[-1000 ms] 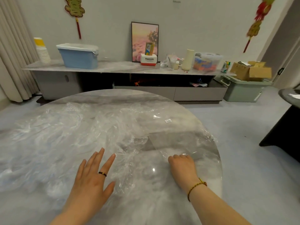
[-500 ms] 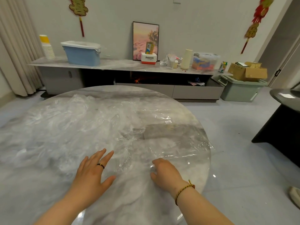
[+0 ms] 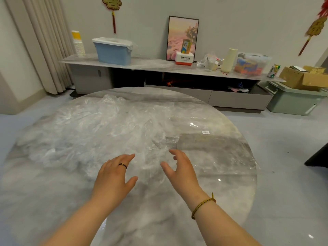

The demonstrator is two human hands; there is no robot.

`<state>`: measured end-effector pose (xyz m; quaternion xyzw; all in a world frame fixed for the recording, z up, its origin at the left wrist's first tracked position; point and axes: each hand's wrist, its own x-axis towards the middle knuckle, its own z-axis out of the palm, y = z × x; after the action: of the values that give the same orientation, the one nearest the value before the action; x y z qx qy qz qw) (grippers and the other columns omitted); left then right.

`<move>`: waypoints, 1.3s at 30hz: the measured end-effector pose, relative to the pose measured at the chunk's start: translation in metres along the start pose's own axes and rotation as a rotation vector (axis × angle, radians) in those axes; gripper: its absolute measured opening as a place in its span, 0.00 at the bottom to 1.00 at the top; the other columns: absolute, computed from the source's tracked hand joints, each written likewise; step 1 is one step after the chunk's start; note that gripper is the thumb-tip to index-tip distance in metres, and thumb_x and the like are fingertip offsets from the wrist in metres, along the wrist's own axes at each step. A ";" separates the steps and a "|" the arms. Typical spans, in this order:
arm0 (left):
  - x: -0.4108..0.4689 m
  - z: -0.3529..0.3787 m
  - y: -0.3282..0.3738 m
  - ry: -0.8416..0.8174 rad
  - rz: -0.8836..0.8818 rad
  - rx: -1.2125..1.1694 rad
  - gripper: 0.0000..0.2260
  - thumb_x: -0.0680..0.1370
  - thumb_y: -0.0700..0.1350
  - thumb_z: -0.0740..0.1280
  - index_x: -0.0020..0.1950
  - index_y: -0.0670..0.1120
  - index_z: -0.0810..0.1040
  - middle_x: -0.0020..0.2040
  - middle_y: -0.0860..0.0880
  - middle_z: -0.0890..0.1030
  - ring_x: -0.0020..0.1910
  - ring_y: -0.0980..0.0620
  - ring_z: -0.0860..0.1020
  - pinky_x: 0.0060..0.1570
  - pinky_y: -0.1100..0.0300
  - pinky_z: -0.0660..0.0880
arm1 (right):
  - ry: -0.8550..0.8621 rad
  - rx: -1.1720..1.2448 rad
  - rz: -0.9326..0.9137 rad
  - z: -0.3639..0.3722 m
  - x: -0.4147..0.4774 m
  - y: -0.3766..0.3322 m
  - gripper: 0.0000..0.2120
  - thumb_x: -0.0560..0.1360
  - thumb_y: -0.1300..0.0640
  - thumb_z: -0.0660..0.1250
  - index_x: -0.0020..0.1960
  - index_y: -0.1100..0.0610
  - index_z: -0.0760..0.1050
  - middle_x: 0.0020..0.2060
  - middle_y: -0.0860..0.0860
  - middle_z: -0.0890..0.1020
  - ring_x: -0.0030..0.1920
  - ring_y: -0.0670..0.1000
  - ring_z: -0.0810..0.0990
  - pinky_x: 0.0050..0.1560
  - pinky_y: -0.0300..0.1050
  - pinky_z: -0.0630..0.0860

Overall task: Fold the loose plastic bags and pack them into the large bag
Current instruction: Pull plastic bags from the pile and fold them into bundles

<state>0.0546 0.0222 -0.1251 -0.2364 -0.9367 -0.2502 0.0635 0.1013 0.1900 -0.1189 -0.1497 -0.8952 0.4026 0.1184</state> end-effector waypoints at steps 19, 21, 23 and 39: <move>0.003 0.005 -0.019 0.180 -0.031 -0.218 0.14 0.71 0.55 0.63 0.43 0.47 0.83 0.40 0.58 0.77 0.46 0.60 0.71 0.48 0.67 0.64 | 0.229 0.310 0.196 0.033 0.039 -0.018 0.05 0.76 0.59 0.64 0.41 0.56 0.74 0.58 0.50 0.75 0.63 0.51 0.67 0.50 0.32 0.58; 0.001 -0.002 -0.017 0.161 -0.181 -0.359 0.08 0.76 0.50 0.65 0.45 0.48 0.80 0.41 0.60 0.74 0.48 0.57 0.71 0.45 0.67 0.64 | 0.333 0.422 0.145 0.015 0.041 -0.023 0.13 0.75 0.62 0.65 0.33 0.53 0.70 0.54 0.49 0.76 0.61 0.49 0.69 0.53 0.33 0.60; -0.001 -0.004 -0.015 0.063 -0.267 -0.508 0.05 0.78 0.47 0.63 0.44 0.51 0.77 0.41 0.61 0.75 0.47 0.54 0.74 0.42 0.66 0.67 | 0.306 0.619 0.134 -0.006 0.035 -0.030 0.16 0.74 0.65 0.65 0.31 0.52 0.69 0.44 0.46 0.76 0.50 0.46 0.72 0.50 0.37 0.66; -0.049 -0.040 -0.003 -0.362 -0.625 -1.197 0.16 0.81 0.53 0.50 0.46 0.48 0.73 0.43 0.44 0.80 0.40 0.45 0.81 0.42 0.52 0.76 | -0.349 0.649 0.461 -0.055 -0.071 0.027 0.10 0.78 0.65 0.58 0.38 0.60 0.70 0.31 0.54 0.77 0.26 0.49 0.76 0.25 0.42 0.75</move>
<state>0.0963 -0.0202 -0.1030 0.0119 -0.6579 -0.6864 -0.3096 0.1897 0.2193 -0.1096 -0.2305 -0.6720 0.6984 -0.0871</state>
